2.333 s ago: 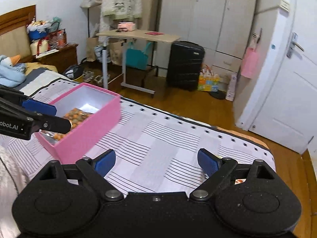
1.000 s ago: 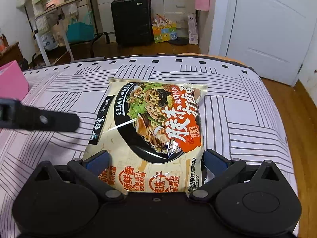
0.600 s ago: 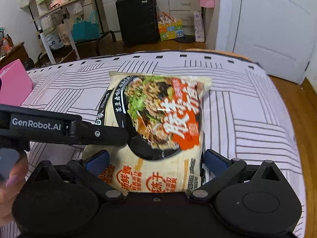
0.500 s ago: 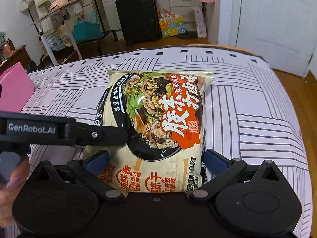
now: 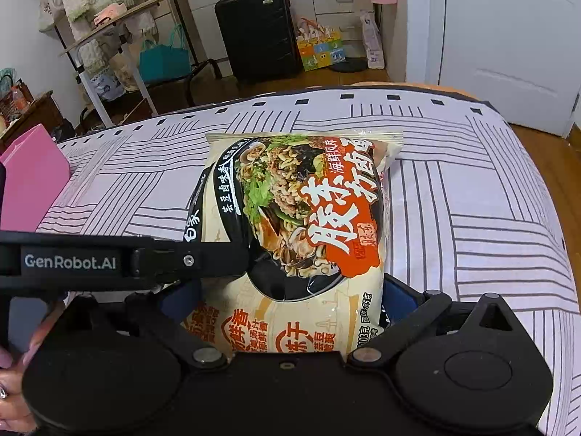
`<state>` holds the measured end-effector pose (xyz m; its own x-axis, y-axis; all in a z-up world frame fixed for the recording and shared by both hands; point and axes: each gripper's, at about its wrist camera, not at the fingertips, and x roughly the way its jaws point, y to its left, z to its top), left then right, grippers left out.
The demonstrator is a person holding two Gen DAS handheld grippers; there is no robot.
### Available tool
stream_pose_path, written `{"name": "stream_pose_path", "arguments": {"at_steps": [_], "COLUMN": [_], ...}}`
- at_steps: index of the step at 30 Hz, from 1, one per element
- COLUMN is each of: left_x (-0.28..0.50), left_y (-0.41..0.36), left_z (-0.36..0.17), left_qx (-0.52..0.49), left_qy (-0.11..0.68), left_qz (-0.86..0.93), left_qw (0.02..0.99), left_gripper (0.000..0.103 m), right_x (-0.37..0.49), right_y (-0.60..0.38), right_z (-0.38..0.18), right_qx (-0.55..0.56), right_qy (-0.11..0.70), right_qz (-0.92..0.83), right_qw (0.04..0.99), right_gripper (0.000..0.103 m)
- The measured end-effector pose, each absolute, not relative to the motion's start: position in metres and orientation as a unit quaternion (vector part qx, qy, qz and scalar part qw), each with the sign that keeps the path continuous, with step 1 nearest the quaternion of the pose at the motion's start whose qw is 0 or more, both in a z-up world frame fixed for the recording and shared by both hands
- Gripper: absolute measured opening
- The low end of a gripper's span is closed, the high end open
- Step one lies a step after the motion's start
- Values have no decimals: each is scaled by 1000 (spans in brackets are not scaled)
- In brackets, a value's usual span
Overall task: Organize snacks
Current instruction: 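Grasp the noodle packet edge with the right gripper while the left gripper grips it too, then lift the noodle packet and carry it over the pink box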
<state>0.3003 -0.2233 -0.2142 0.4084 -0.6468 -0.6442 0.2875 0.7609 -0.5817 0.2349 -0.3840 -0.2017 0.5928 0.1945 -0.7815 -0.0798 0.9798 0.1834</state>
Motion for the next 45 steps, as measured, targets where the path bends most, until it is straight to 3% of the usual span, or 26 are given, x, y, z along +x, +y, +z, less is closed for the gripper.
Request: {"name": "stream_pose_path", "arguments": {"at_steps": [28,45], "left_x": [264,198], "left_y": [-193,-144], "left_z": [-139,-97], "left_qx": [-129,-104], "left_qy": [475,466], "left_qz": [-265,-239], "left_qw": [829,845], "left_gripper": [40,40], "right_x": [199,147], "right_y": [-353,-303], "right_z": [-147,-113], "right_qx": [83,75], "right_qy": [431,423], "right_qz": [112,135], "right_qw": [892,893], "right_gripper": [102,102]}}
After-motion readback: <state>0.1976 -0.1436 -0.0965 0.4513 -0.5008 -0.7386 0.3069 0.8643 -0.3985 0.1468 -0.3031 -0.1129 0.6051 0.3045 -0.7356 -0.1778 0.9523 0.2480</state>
